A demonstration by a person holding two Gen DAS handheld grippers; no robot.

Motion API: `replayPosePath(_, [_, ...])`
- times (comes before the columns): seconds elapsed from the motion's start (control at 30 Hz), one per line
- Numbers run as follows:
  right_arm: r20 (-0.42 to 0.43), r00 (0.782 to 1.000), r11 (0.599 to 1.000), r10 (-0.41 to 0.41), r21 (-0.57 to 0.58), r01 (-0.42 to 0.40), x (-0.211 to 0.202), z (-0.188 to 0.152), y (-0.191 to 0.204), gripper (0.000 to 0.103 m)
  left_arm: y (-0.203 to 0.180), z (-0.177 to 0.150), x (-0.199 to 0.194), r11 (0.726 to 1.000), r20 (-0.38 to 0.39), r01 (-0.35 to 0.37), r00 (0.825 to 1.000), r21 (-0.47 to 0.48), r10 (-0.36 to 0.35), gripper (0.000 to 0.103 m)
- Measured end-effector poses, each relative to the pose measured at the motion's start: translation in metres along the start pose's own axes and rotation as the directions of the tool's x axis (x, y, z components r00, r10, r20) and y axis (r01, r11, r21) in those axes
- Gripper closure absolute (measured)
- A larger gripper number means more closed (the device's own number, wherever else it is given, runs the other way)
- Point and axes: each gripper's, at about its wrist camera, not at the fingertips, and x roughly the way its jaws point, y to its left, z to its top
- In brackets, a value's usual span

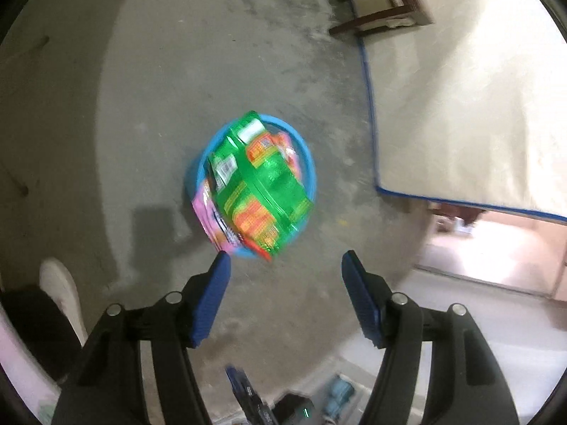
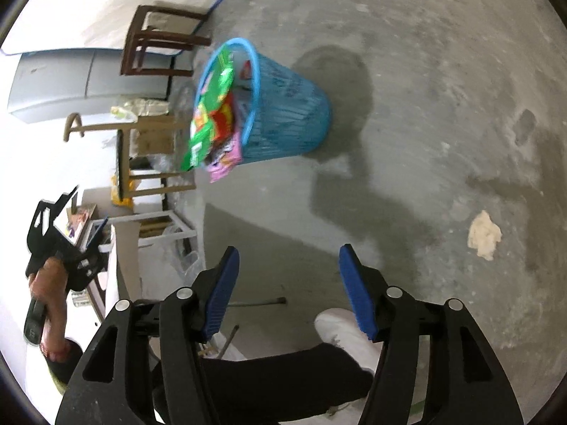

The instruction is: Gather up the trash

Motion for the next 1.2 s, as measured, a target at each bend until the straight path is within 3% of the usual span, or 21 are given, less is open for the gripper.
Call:
replayPosePath(0.2, [-0.01, 1.0, 0.999, 0.024, -0.039, -0.024, 0.001, -0.014, 0.021, 0.046, 0.001, -0.055, -0.099, 0.979, 0.076, 0.069, 0.993, 0.193, -0.085, 0.04])
replayPosePath(0.37, [-0.003, 1.0, 0.995, 0.02, -0.096, -0.021, 0.003, -0.03, 0.04, 0.046, 0.033, -0.101, -0.178, 0.946, 0.201, -0.007, 0.978, 0.325, -0.062, 0.037])
replayPosePath(0.57, [0.026, 0.999, 0.969, -0.019, -0.244, 0.025, -0.001, -0.053, 0.089, 0.046, 0.081, -0.15, -0.249, 0.915, 0.396, -0.122, 0.917, 0.385, -0.044, 0.027])
replayPosePath(0.7, [0.104, 0.994, 0.911, -0.039, -0.404, 0.078, -0.019, -0.075, 0.14, 0.046, 0.102, -0.179, -0.273, 0.89, 0.521, -0.232, 0.854, 0.394, -0.008, 0.016])
replayPosePath(0.8, [0.182, 0.982, 0.832, -0.042, -0.539, 0.136, -0.036, -0.102, 0.186, 0.041, 0.114, -0.198, -0.291, 0.872, 0.606, -0.296, 0.796, 0.389, 0.0, 0.007])
replayPosePath(0.83, [0.216, 0.976, 0.789, -0.024, -0.596, 0.151, -0.044, -0.117, 0.208, 0.037, 0.119, -0.205, -0.298, 0.87, 0.643, -0.319, 0.766, 0.375, 0.004, 0.006])
replayPosePath(0.97, [0.307, 0.951, 0.645, 0.048, -0.737, 0.205, -0.068, -0.165, 0.262, 0.019, 0.134, -0.217, -0.313, 0.866, 0.709, -0.369, 0.705, 0.338, 0.024, 0.006])
replayPosePath(1.07, [0.38, 0.918, 0.494, 0.114, -0.823, 0.28, -0.084, -0.213, 0.299, 0.011, 0.146, -0.22, -0.319, 0.873, 0.737, -0.403, 0.671, 0.276, 0.077, 0.006])
replayPosePath(1.13, [0.398, 0.904, 0.428, 0.155, -0.852, 0.302, -0.09, -0.238, 0.314, 0.008, 0.154, -0.224, -0.326, 0.873, 0.762, -0.443, 0.631, 0.204, 0.142, 0.006])
replayPosePath(1.2, [0.408, 0.894, 0.389, 0.186, -0.866, 0.314, -0.094, -0.256, 0.323, 0.008, 0.16, -0.231, -0.335, 0.863, 0.785, -0.479, 0.592, 0.159, 0.183, 0.006])
